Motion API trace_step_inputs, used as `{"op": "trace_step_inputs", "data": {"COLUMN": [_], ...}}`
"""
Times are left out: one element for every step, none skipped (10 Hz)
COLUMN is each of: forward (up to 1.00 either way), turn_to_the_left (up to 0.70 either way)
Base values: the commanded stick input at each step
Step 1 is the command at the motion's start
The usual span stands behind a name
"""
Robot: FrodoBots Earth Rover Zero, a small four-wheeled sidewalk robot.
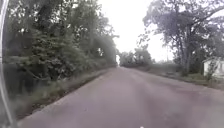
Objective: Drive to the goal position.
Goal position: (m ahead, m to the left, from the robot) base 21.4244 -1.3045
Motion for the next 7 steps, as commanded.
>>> {"op": "trace_step_inputs", "data": {"forward": [0.70, 0.70, 0.70, 0.70, 0.70, 0.70, 0.70], "turn_to_the_left": [0.01, -0.06, -0.27, -0.22, -0.12, -0.04, 0.01]}}
